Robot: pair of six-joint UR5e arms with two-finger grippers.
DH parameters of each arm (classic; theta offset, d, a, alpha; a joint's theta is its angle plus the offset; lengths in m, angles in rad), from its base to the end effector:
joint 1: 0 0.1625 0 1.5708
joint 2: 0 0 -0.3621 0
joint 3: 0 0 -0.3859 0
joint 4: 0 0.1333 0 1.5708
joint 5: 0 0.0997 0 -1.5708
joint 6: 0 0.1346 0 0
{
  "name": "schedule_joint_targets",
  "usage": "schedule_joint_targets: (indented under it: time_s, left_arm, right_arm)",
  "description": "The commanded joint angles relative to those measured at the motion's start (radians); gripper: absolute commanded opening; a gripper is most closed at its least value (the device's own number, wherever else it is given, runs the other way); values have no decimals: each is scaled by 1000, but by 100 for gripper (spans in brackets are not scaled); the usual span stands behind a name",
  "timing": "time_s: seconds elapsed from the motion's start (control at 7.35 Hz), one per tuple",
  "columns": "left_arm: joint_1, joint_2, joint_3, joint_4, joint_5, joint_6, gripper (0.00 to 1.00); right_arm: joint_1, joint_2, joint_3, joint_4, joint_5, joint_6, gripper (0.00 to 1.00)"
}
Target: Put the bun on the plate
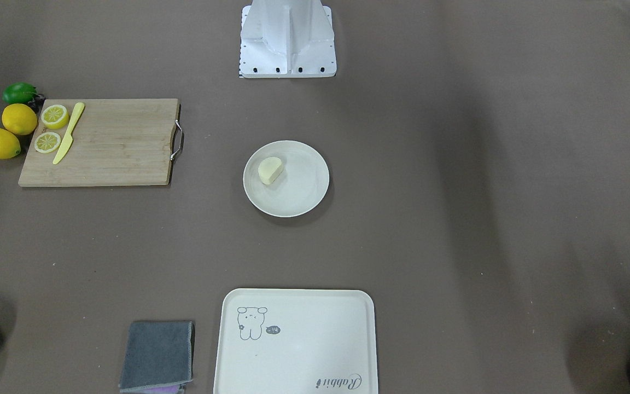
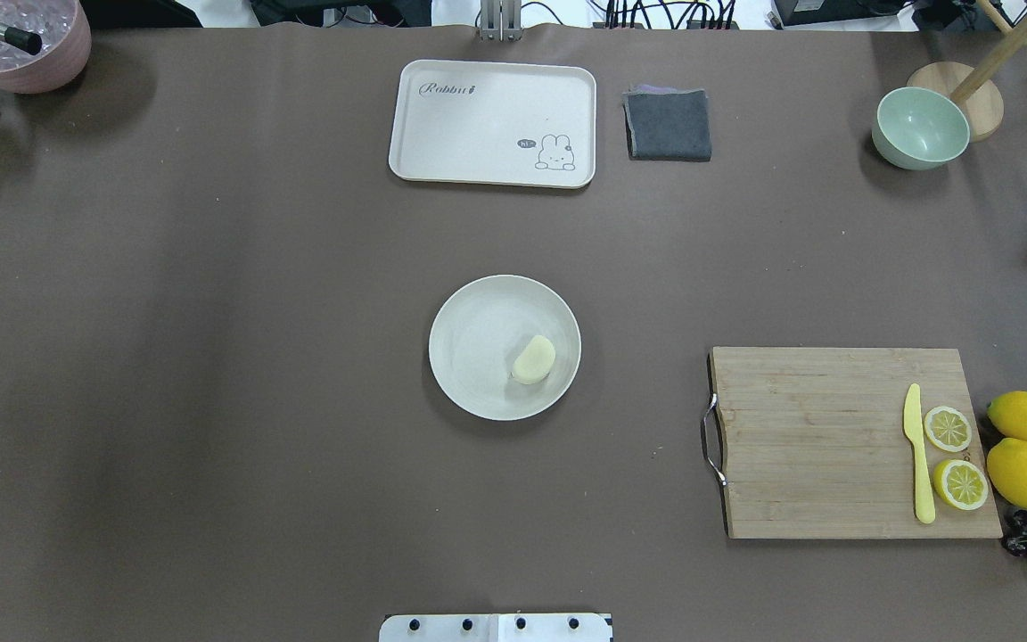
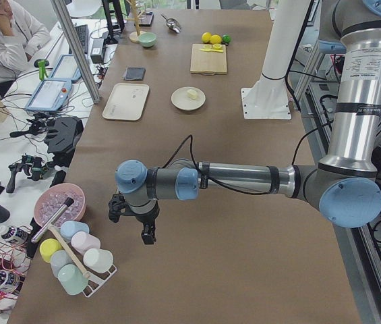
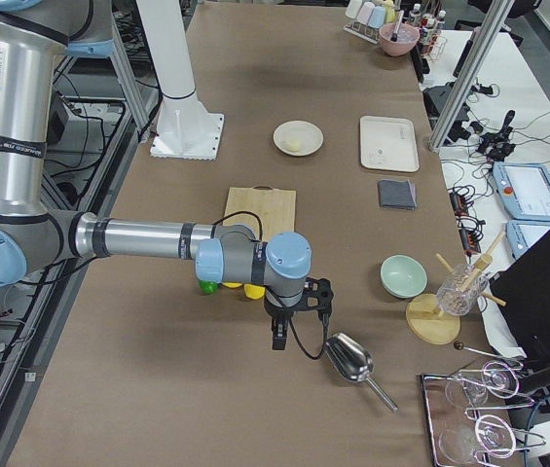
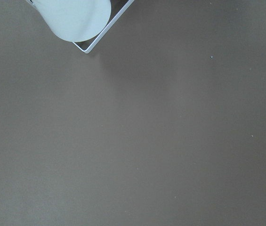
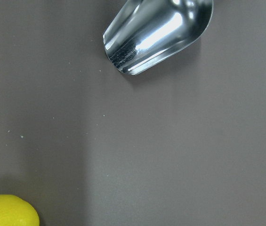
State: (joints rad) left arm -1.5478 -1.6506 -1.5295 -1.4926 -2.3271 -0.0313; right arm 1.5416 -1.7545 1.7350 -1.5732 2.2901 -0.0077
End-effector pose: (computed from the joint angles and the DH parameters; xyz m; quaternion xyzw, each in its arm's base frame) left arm -0.0292 -0.5110 0.6104 -0.0285 0.3685 -0.0112 0.9291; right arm 0.0324 -0.4183 0.6294 -0.0140 -0.3518 -0.0134 0.9359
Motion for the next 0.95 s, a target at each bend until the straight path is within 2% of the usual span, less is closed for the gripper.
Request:
schedule_joint_targets:
  time_s: [0.0, 0.82]
  left_arm:
    - [0, 2, 2, 0, 0, -1, 98]
    - [0, 2, 3, 0, 2, -1, 99]
  right_arm:
    - [0, 0, 8, 1, 0, -2, 100]
    - [0, 0, 20, -1, -1, -2, 100]
